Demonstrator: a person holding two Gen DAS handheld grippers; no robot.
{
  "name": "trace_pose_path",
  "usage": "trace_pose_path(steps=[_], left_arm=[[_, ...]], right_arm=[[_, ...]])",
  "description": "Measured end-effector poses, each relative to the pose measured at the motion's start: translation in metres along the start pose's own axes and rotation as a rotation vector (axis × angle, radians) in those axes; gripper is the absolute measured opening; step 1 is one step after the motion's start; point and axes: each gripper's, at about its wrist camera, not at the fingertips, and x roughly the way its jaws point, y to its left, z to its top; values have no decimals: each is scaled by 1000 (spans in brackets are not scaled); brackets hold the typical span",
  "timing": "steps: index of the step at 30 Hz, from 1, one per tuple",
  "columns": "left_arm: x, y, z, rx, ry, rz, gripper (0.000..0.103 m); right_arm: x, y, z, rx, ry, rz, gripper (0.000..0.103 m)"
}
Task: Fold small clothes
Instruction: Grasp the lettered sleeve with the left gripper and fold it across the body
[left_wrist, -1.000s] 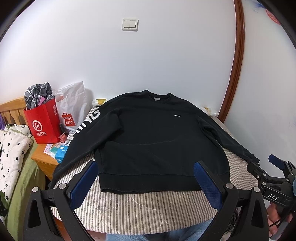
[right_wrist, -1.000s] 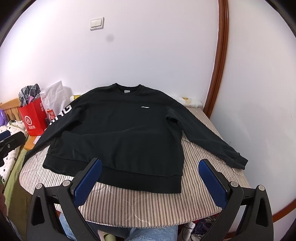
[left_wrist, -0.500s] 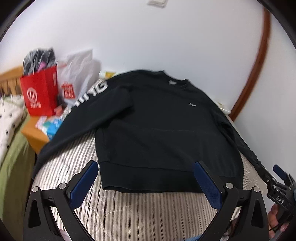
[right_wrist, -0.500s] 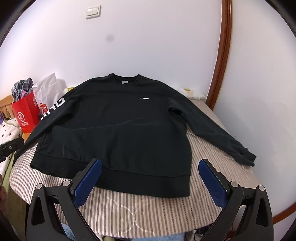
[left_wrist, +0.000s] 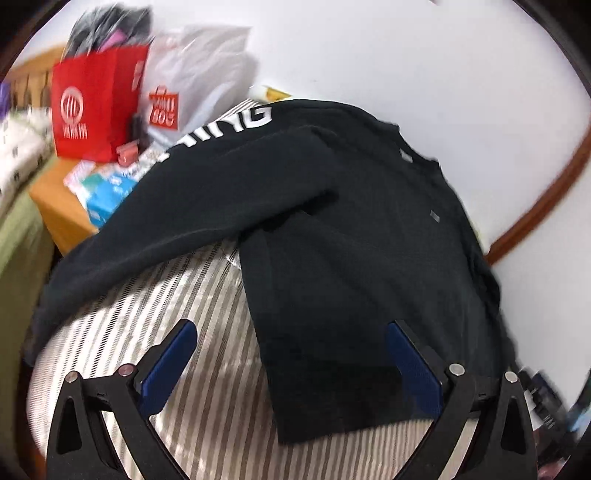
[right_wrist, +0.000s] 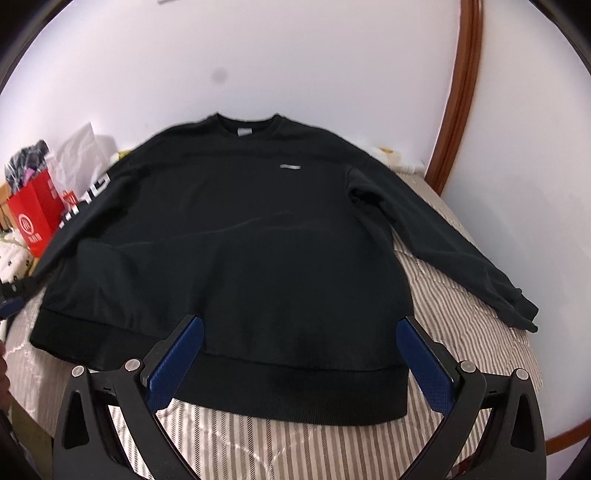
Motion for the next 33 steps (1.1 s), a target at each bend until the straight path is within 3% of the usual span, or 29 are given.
trace_pose_path(steps=[6,11,16,20,21,23,25,29,33], left_arm=[[16,31,11,-193,-25,-98,92],[38,50,21,-308,-18,-109,76],[46,59,33,-373,-45,-124,69],[53,67,45,-413,-51,-93,50],[54,68,47,-415,-53,-82,47],[57,66,53,-394,-46,-15,21],[57,58,59,-344,-53,29,12],[41,29,79,-207,-125,138,7],[24,-4,104,-102,-183,137,6]], right_arm=[[25,0,9,-26,15,-20,102],[43,-4,17,-22,31,-21,102],[53,-9,22,-28,42,-33,102],[62,-13,24,-20,60,-31,102],[65,-14,25,-20,65,-34,102],[72,-16,28,-18,73,-34,102],[80,-19,32,-6,78,-28,102],[88,-28,37,14,79,-15,102],[91,-38,38,34,75,-6,102]])
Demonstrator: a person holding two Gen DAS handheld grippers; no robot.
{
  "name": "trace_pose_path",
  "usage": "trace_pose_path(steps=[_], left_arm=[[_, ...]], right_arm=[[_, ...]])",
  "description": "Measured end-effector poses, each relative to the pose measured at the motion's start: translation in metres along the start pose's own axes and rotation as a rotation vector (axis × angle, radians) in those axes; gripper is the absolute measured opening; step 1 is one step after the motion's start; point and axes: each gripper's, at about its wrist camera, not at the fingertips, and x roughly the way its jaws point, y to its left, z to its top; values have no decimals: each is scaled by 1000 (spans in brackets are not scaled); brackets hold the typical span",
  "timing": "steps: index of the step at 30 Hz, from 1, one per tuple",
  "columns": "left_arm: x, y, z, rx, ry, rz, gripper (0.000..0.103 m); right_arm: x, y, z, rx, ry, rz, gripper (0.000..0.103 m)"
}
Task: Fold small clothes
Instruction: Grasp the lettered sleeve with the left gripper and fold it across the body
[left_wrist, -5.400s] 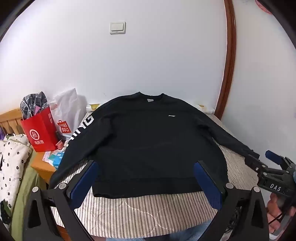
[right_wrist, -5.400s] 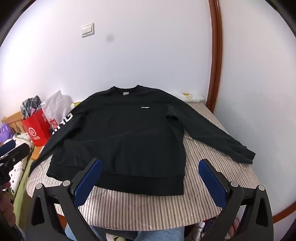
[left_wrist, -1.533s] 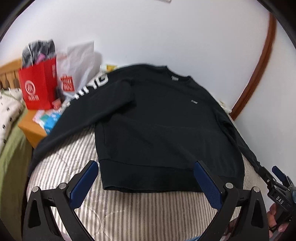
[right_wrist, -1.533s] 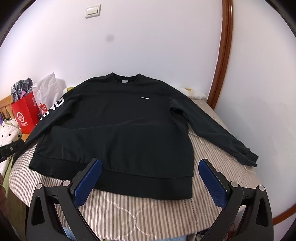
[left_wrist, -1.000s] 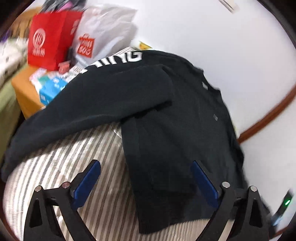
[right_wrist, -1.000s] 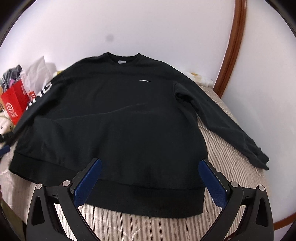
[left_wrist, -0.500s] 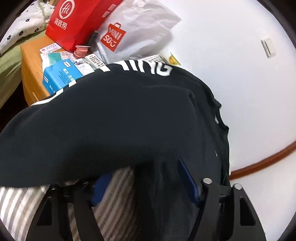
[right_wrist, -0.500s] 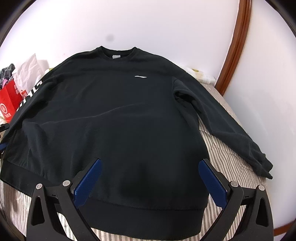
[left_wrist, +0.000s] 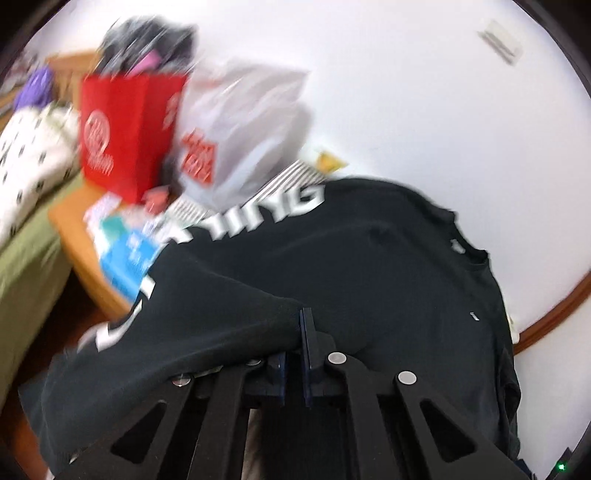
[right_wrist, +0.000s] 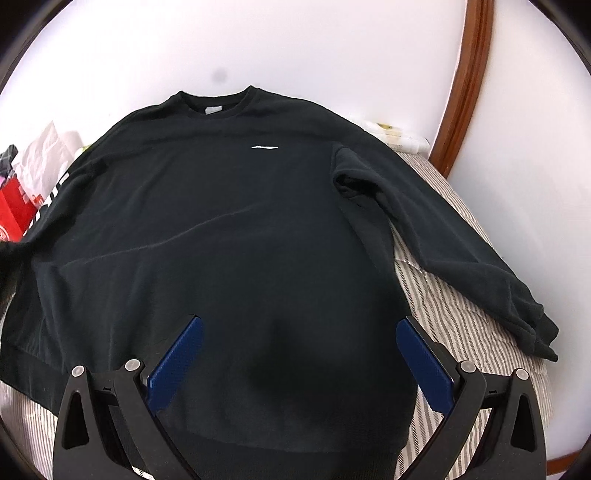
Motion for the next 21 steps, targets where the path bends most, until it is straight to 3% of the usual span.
trace_pose_path(steps=[4,9,16,21], left_arm=[[-10,-54,25,133,-62,-32,6],[-4,-126,35,261,-76,-104,6],[36,-230,-1,481,0,-200,6],[68,-265,-34,563,111,-201,6]], right_arm=[[2,-14,1,23,-4,1,102],[1,-37,-1,68,-12,-17,102],[1,-68,-10,114,3,-66,102],[5,-87,-16,131,23,-104,102]])
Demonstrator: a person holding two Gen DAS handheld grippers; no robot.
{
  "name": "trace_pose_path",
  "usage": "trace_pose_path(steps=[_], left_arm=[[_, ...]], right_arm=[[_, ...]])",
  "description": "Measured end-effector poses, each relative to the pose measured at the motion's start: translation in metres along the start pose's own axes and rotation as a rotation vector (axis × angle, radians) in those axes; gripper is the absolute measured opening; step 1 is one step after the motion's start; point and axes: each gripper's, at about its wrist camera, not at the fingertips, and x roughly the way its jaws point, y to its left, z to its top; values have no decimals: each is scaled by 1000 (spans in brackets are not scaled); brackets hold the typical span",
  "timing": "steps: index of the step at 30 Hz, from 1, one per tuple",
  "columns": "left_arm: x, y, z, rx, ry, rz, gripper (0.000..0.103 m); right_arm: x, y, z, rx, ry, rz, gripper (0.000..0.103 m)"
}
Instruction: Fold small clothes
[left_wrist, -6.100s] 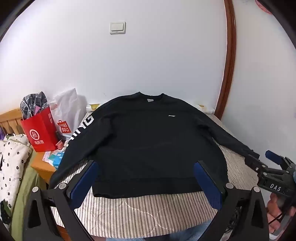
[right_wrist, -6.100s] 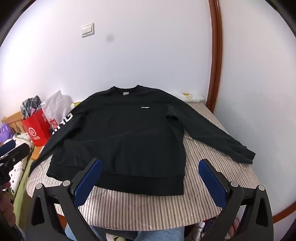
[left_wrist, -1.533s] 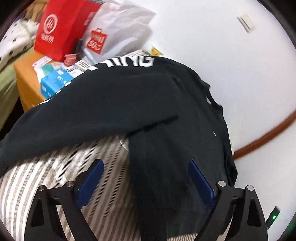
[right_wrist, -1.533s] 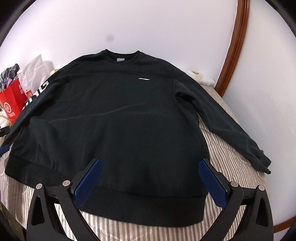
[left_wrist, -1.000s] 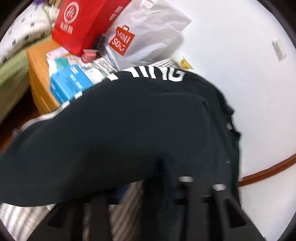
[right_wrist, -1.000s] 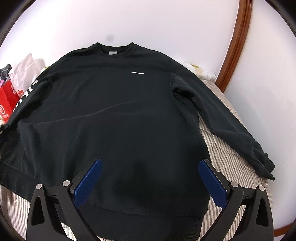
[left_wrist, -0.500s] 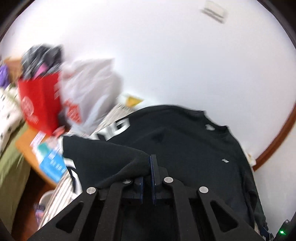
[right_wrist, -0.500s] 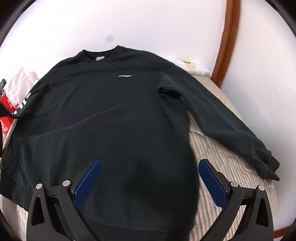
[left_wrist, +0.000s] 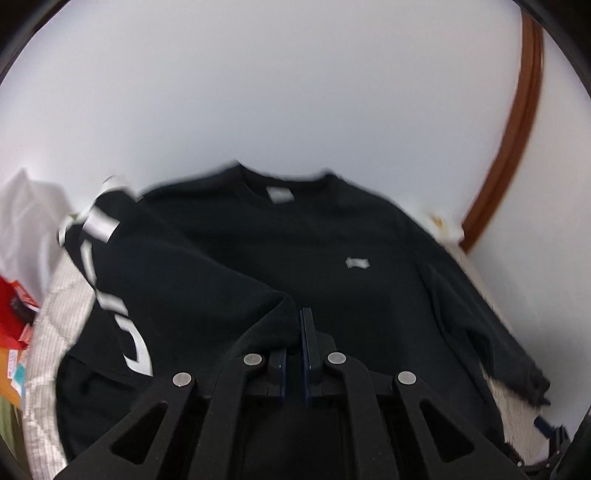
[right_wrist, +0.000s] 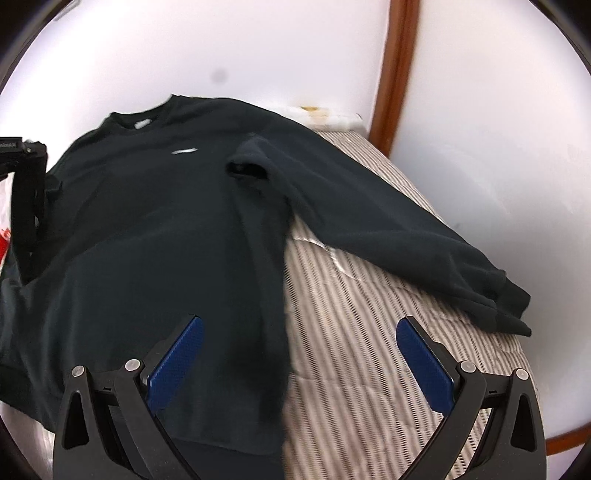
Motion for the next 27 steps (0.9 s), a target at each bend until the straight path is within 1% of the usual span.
trace_pose_path(steps=[4,6,8,9,10,11,13,15,18,20,22,24,25,27], left_arm=[[15,-17,-14,46,62,12,8],[16,-20,-22,44,94,-17,13],[15,-24,-27,46,124,-28,30],[11,-25,-30,50,127,-27,34],[6,-25,-33,55,120,-29,42],[-3,-23,-38,54,107,-35,54],[-19,-16,-45,41,84,-35,64],[-38,-3,-53,26,66,-32,64],[-66,24,-72,-5,58,4,65],[-85,46,-92,-6,53,62,68],[-102,67,-116,1,54,161,68],[-111,83,-134,-11,60,209,68],[-118,95,-148,-27,69,237,68],[-125,109,-166,-50,89,269,68]], right_arm=[[8,-11,-7,10,30,-18,102],[10,-12,-10,12,41,-21,102],[10,-10,-11,9,47,-17,102],[9,-8,-12,6,46,-14,102],[6,-5,-12,1,42,-9,102],[3,-1,-12,-7,36,-2,102],[-4,6,-13,-22,24,7,102],[-11,14,-14,-38,11,22,102],[-16,25,-20,-77,2,24,102],[-19,25,-26,-78,-3,32,102],[-19,18,-37,-62,13,53,102],[-21,10,-46,-38,18,76,100],[-22,7,-52,-29,23,102,99],[-22,5,-59,-31,35,137,94]])
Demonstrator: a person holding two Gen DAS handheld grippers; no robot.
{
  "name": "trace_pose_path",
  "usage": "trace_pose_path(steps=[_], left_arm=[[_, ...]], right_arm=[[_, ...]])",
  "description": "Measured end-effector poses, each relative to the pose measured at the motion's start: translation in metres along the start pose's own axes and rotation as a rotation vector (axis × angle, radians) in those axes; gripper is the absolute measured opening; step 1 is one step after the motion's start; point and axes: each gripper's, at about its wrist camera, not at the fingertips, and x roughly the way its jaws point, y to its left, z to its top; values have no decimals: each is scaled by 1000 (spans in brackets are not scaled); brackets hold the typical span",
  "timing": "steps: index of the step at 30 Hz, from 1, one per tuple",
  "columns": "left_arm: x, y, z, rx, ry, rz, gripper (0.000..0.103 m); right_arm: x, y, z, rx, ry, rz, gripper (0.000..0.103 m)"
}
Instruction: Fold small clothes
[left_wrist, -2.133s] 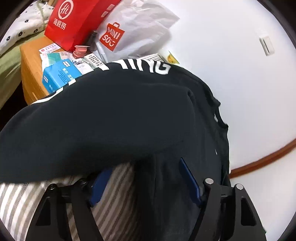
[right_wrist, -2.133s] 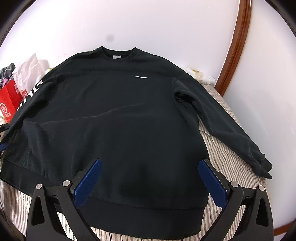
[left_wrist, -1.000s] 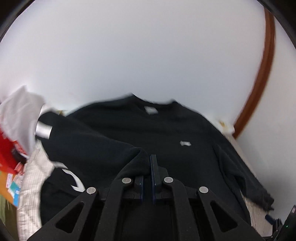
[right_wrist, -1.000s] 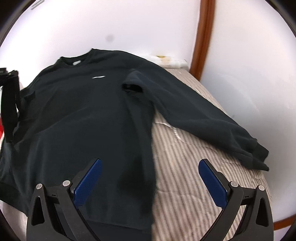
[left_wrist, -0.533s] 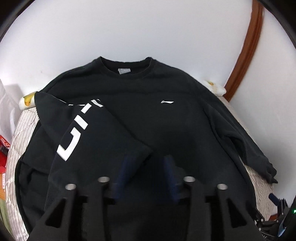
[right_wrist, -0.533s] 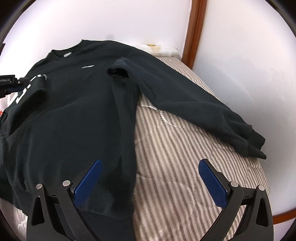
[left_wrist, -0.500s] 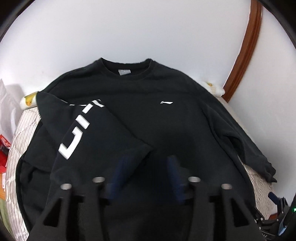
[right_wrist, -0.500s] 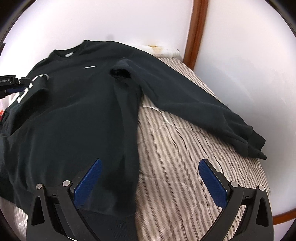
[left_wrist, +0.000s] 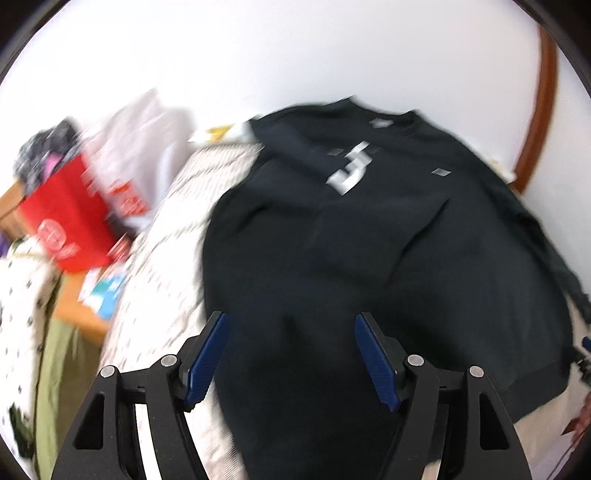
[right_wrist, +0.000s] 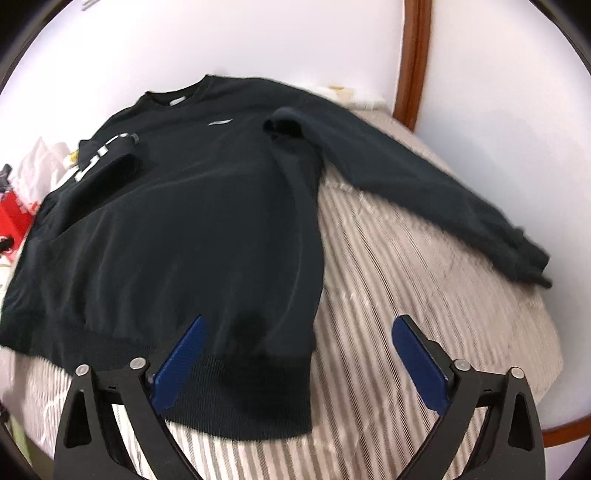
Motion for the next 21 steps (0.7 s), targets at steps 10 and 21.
trace_pose_path(steps=[10,21], left_arm=[[0,33,-64,-82,60,-31,68],[5,27,-76,-103,54,-118,39]], right_arm=[[6,5,-26,-18,3,24,72],[15,10,-23,-2,-1,118,50]])
